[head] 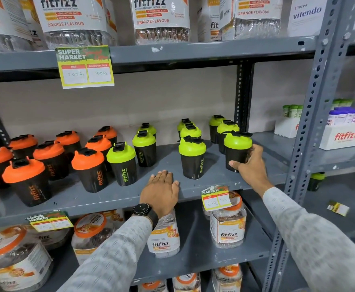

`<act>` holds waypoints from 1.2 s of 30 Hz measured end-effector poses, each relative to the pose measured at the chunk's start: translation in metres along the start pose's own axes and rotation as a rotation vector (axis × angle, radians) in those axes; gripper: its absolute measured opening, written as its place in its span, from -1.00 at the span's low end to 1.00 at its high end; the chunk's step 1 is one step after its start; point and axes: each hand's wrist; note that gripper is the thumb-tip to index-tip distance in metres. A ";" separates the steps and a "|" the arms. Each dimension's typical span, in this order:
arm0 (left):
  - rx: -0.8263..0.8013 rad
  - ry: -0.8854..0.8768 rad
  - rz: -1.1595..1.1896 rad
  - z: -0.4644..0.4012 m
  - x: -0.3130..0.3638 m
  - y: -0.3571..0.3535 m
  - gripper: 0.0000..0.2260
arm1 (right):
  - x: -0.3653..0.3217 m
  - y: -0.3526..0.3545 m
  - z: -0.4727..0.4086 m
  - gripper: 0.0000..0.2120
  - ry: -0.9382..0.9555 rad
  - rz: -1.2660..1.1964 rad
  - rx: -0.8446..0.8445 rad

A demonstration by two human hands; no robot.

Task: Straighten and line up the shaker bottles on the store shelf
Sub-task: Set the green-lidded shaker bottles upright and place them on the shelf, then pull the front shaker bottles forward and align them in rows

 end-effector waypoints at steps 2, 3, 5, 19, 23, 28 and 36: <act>-0.003 -0.014 0.034 0.002 -0.001 0.002 -0.45 | -0.004 0.004 0.006 0.01 -0.005 0.001 -0.016; 0.013 -0.009 0.091 0.003 0.000 0.004 -0.46 | -0.006 0.007 0.009 0.12 -0.012 0.008 -0.024; 0.133 0.062 0.319 0.007 0.003 0.007 -0.53 | -0.007 0.015 0.015 0.23 -0.020 0.032 -0.038; 0.551 0.601 0.957 -0.009 0.166 0.013 -0.09 | 0.004 0.034 -0.015 0.16 -0.023 -0.071 -0.126; 0.633 0.725 0.928 -0.027 0.184 0.007 -0.04 | 0.002 0.030 -0.020 0.18 -0.021 -0.083 -0.146; 0.725 0.808 0.900 -0.041 0.191 0.001 -0.07 | -0.002 0.023 -0.015 -0.07 0.020 -0.054 -0.090; 0.677 0.690 0.891 -0.037 0.183 -0.005 -0.16 | -0.002 0.027 -0.007 -0.32 0.038 0.002 0.041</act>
Point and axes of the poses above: each hand's wrist, its own z-axis away from the middle knuckle, its own y-axis out of the back of the hand, x = y × z, and after that the axes turned 8 degrees about y, right-handed
